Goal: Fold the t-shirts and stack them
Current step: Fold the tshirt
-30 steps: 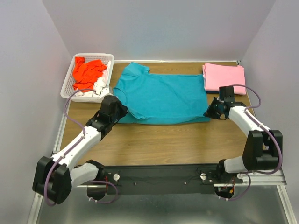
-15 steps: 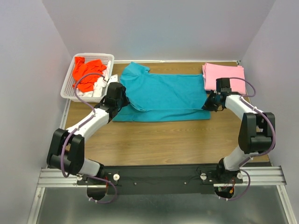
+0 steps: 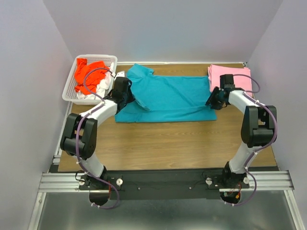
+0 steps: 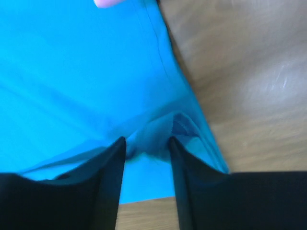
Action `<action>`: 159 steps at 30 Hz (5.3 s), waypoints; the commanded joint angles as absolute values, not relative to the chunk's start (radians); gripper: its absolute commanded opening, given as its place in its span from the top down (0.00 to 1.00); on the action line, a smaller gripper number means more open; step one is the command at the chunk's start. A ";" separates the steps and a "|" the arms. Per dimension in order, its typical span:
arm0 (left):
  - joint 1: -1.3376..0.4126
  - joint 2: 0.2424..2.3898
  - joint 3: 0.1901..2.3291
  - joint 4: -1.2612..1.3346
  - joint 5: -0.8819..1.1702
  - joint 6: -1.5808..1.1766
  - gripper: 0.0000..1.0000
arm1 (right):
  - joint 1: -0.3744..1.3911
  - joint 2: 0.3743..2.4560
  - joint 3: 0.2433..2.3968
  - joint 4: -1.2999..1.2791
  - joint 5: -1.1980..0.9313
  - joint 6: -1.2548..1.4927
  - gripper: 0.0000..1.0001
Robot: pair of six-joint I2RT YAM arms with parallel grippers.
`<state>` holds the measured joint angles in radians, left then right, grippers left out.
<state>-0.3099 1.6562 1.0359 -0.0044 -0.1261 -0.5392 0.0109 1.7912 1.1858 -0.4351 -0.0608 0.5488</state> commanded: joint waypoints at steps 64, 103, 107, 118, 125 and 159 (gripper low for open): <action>-0.546 1.132 0.676 -0.338 -0.218 -0.869 0.02 | 0.290 1.215 0.725 -0.480 -0.018 0.604 0.00; -0.275 2.313 2.105 -0.570 -0.298 -0.460 0.07 | 0.195 1.410 0.957 -0.477 0.232 0.509 0.00; -0.273 2.423 2.201 -0.638 -0.324 -0.463 0.13 | 0.196 1.411 0.957 -0.477 0.232 0.506 0.00; -0.273 2.465 2.140 -0.623 -0.314 -0.469 0.40 | 0.195 1.424 0.954 -0.477 0.248 0.506 0.00; -0.273 2.491 2.144 -0.630 -0.308 -0.472 0.49 | 0.196 1.425 0.950 -0.477 0.248 0.506 0.00; -0.295 2.126 1.755 -0.399 -0.244 -0.460 1.00 | 0.196 1.989 1.451 -0.453 0.574 0.652 0.06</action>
